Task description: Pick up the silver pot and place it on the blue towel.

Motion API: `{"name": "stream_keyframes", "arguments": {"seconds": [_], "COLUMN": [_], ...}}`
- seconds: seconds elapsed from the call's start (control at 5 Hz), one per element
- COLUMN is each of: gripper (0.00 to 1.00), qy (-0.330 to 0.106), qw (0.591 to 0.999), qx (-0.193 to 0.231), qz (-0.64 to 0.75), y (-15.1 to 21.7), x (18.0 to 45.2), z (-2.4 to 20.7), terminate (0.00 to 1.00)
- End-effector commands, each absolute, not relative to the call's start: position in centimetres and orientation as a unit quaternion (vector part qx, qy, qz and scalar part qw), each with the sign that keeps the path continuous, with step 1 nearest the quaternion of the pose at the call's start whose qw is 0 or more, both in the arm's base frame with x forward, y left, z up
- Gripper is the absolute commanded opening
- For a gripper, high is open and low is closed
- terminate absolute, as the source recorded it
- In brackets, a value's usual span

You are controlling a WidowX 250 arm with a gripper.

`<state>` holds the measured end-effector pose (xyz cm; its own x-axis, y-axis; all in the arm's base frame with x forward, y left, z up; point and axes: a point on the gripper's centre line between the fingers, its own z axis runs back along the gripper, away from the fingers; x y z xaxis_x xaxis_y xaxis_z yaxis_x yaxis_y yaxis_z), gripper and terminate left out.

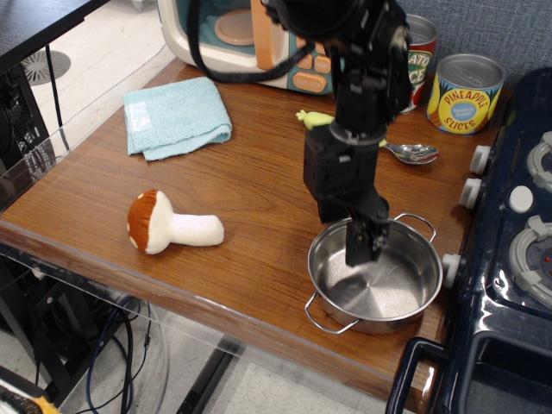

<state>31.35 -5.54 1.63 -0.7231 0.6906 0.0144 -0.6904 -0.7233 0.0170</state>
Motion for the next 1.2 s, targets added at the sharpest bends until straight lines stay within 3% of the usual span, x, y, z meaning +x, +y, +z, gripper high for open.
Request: {"name": "stream_keyframes", "arguments": {"seconds": [0.0,0.4,0.8,1.0], "gripper": [0.00,0.00,0.00,0.00], "qy": [-0.023,-0.025,-0.032,-0.029], "qw": [0.363,0.352,0.296,0.252], "qx": [-0.001,-0.003,0.002,-0.004], "qz": [0.932,0.936,0.955,0.967], "y": [-5.9,-4.8,-1.8,0.4], "x": [31.9,32.4,34.2,35.0], "z": [2.8,3.1,4.8,6.7], "terminate": [0.00,0.00,0.00,0.00]}}
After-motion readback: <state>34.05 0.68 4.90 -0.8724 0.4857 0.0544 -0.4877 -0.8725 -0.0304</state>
